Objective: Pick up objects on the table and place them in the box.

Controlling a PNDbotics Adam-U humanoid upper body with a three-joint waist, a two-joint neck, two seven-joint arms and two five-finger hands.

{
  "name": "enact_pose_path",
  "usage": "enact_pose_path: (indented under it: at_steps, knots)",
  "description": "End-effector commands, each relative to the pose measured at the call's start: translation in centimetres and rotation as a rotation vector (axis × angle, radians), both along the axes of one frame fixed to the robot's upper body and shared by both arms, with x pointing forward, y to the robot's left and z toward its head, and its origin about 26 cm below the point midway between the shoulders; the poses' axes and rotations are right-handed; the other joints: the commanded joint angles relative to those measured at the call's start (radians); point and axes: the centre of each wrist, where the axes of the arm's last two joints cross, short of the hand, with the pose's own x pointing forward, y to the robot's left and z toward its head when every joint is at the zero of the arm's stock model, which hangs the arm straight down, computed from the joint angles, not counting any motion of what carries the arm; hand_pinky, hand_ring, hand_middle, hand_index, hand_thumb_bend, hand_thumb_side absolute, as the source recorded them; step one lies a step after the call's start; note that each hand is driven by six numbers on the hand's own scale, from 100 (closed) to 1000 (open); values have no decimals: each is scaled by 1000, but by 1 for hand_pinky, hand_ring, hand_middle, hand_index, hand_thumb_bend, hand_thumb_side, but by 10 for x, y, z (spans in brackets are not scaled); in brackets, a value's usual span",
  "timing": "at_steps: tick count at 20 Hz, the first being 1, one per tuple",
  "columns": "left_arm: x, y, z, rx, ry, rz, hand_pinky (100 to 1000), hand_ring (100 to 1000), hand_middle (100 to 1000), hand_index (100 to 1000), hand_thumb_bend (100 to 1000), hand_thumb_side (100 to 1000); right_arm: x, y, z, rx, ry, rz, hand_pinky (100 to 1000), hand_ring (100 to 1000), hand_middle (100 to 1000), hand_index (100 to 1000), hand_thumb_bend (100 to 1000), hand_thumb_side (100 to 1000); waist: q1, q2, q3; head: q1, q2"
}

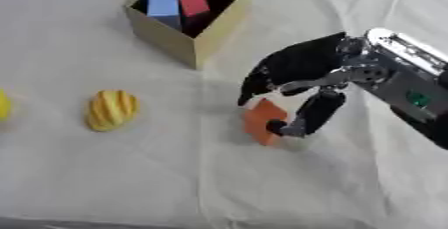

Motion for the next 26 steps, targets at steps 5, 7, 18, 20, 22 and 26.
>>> enact_pose_path:
  at_steps: [5, 7, 18, 20, 22, 26]
  knots:
    - [-1, 2, 8, 20, -24, 0, 695, 707, 590, 751, 420, 555, -14, -9, 37, 73, -114, 0, 908, 907, 844, 921, 193, 377, 2, -18, -8, 4, -4]
    - [-1, 2, 8, 21, -24, 1, 695, 707, 590, 750, 420, 556, -20, -10, 43, 77, -132, 1, 909, 914, 852, 923, 225, 391, 0, -20, -10, 4, -4]
    - [-1, 1, 8, 19, -25, -7, 695, 709, 591, 751, 420, 553, 1, -10, 19, -16, -56, -35, 916, 921, 850, 918, 342, 444, 0, -19, -4, -3, -12]
    - [-1, 1, 8, 19, -25, -9, 695, 709, 591, 751, 420, 554, 6, -10, 15, -20, -50, -41, 916, 921, 847, 915, 341, 454, 0, -18, -4, -3, -12]
    - [-1, 1, 8, 18, -25, -11, 695, 709, 590, 751, 419, 555, 10, -11, 11, -19, -49, -45, 915, 919, 846, 914, 333, 458, 1, -16, -4, -4, -12]
    - [-1, 0, 8, 15, -24, -14, 695, 710, 591, 751, 417, 557, 16, -11, 4, -12, -42, -52, 914, 914, 840, 909, 305, 462, 2, -14, -1, -6, -13]
